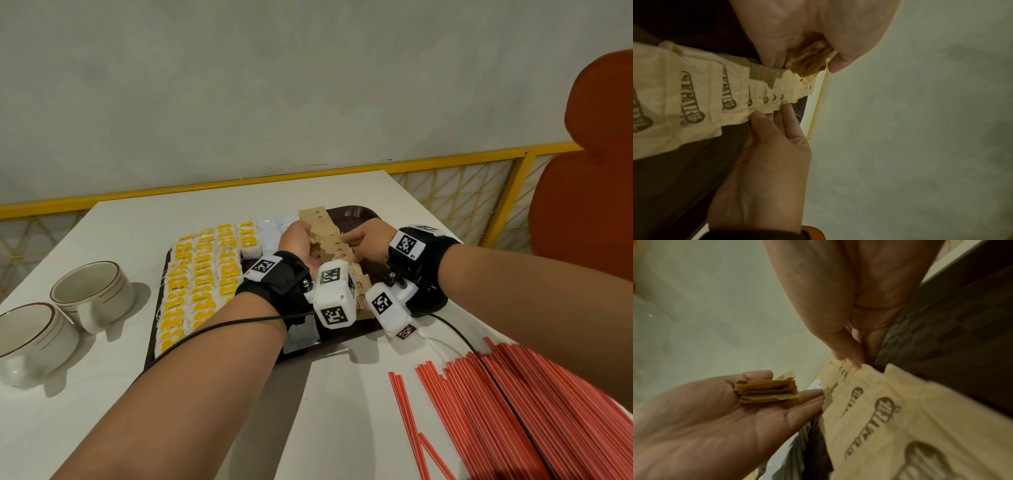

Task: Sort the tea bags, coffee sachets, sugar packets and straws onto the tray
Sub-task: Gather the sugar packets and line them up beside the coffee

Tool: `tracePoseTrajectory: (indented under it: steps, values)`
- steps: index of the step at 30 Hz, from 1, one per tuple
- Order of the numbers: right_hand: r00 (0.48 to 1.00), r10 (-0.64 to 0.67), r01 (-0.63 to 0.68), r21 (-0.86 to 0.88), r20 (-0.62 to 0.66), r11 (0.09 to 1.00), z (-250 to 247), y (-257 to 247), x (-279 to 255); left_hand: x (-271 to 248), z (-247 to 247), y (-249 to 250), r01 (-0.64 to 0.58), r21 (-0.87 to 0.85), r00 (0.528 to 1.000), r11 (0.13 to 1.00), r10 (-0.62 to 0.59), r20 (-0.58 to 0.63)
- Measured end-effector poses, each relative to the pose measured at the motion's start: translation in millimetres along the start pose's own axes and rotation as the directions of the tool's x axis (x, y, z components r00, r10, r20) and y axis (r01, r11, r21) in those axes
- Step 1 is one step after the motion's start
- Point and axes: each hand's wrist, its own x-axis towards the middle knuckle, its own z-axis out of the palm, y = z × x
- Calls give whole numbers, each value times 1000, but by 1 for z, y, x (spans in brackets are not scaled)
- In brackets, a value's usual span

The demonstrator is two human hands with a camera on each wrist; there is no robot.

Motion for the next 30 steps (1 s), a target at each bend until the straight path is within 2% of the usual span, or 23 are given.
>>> tracePoseTrajectory:
  steps: [6,10,14,17,21,24,28,30]
  values:
    - [1000,-3,4,44,-23,999,-3,-1,8,12,-4,7,7,-29,999,1000,-9,-47]
    - [1000,-26,26,60,8,998,-2,-2,12,10,-2,5,20,-37,1000,999,-20,-7]
    - [999,-45,45,0,28,999,-1,-4,16,10,-1,4,29,-32,999,999,-29,-16]
    - [998,-53,52,28,18,998,-3,-3,17,10,-2,4,42,-35,999,999,-43,-32]
    - [997,61,-52,198,-42,979,-6,2,20,6,-5,1,49,-19,999,999,-49,-11]
    - [992,127,-123,249,1,961,-6,2,19,3,-5,-1,67,-26,998,997,-67,6]
    - [992,120,-125,293,33,948,-3,1,17,4,-6,-6,84,-80,996,993,-83,21]
    - [995,96,-94,256,2,962,-2,2,20,6,-5,-8,67,-92,998,993,-65,23]
